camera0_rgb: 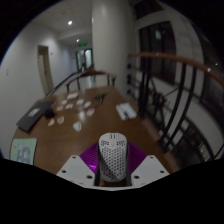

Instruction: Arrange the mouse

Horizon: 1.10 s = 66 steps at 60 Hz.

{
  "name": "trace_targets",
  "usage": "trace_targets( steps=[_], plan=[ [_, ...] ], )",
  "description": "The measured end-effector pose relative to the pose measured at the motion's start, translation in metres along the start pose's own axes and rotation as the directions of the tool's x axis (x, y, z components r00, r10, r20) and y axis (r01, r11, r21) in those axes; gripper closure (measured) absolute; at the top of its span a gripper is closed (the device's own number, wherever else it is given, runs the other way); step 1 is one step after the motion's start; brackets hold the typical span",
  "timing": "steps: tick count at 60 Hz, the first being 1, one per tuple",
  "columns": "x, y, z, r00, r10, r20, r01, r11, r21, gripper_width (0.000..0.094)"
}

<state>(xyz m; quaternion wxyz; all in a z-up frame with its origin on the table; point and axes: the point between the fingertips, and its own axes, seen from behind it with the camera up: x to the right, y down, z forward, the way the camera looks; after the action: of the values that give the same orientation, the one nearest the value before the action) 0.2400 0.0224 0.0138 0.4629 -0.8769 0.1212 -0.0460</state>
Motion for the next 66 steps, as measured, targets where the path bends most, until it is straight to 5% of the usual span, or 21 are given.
trace_targets(
  steps=[6,17,25,43,52,56,61,66],
  plan=[
    [-0.035,-0.066,-0.045,1.0,0.008,-0.025,-0.004,0.986,0.165,0.0581],
    [-0.217,-0.114,-0.127,0.978,-0.08,0.193,0.02,0.956,0.293,0.0579],
    [-0.318,-0.038,-0.117,0.946,-0.157,0.282,0.1,0.973,0.206,0.0581],
    [-0.38,0.092,-0.065,0.933,-0.231,0.276,0.236,0.972,0.015,0.0569],
    [-0.379,0.097,-0.065,0.903,-0.296,0.311,0.324,0.945,-0.041,0.0409],
    [-0.375,0.104,-0.08,0.863,-0.342,0.372,0.39,0.919,-0.06,0.0266],
    [-0.369,0.096,-0.109,0.8,-0.42,0.429,0.456,0.89,0.022,0.0133],
    [-0.35,0.086,-0.137,0.779,-0.445,0.441,0.461,0.884,0.077,0.0114]
  ],
)
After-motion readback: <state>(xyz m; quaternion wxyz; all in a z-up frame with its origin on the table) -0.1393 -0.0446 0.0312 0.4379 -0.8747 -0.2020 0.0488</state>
